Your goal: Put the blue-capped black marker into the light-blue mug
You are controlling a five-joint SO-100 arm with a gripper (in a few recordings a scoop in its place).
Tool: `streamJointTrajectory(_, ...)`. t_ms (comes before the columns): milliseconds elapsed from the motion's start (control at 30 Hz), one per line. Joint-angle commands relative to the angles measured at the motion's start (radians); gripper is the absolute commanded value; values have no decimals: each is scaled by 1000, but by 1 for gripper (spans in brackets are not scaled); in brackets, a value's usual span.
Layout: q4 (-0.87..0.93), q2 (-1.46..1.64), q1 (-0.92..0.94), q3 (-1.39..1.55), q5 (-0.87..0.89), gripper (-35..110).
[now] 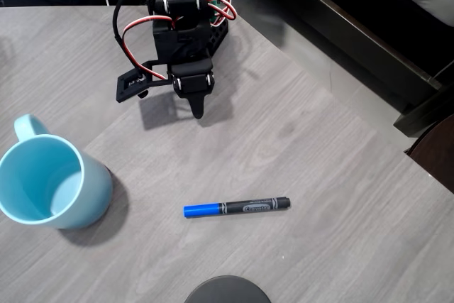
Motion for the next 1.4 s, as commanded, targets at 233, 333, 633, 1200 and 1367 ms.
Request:
streamJointTrajectory(233,9,28,3,3,-2,0)
streamJointTrajectory(333,9,28,3,3,-2,0)
streamJointTrajectory(633,9,28,3,3,-3,0)
streamJointTrajectory(1200,-9,28,77,3,-26,0)
streamJointTrajectory(1367,-77,26,207,3,-275,0)
